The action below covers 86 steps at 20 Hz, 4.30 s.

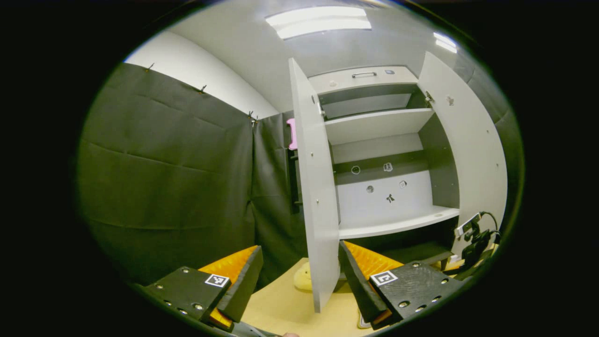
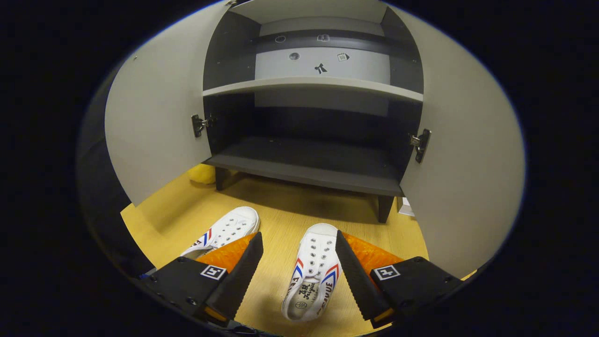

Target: Grab one shoe with the right hand and put it into the shoe cabinet, grab the other shoe with the left hand and put it into the shoe cabinet; then close the right door with the right hand and the left door with the left hand.

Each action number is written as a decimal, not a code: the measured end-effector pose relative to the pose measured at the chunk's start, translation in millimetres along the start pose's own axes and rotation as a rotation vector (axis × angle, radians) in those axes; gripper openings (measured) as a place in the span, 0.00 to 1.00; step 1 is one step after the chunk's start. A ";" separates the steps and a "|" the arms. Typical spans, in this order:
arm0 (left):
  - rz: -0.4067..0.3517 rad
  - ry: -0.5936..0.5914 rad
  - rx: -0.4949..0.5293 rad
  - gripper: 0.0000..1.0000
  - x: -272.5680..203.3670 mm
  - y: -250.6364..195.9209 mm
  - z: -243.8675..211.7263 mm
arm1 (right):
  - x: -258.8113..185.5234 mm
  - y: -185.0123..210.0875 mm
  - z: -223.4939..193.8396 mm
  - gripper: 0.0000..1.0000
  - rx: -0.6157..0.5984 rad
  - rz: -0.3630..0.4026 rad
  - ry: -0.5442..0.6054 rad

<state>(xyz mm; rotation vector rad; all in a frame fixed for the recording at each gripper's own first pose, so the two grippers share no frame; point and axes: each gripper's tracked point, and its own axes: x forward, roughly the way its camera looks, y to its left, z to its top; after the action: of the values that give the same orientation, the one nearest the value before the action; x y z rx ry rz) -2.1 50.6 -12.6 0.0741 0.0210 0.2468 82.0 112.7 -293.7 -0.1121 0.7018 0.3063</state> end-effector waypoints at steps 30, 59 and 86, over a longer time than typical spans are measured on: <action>0.042 0.036 0.007 0.93 -5.3 -0.1 -7.8 | 59.0 -5.0 -78.4 0.02 0.163 -0.040 0.318; -0.124 -0.031 -0.066 0.94 7.6 -52.6 3.5 | -63.3 -26.0 173.7 0.02 0.292 0.066 -0.218; -0.009 0.016 -0.053 0.94 6.7 -15.0 -18.3 | 59.6 -103.8 375.3 0.02 0.292 -0.120 -0.320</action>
<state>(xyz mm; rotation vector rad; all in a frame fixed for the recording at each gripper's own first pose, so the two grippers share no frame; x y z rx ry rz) 7.5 39.0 -32.0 0.0191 0.0310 0.2385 389.3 104.8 -47.4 0.1694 0.4134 0.0999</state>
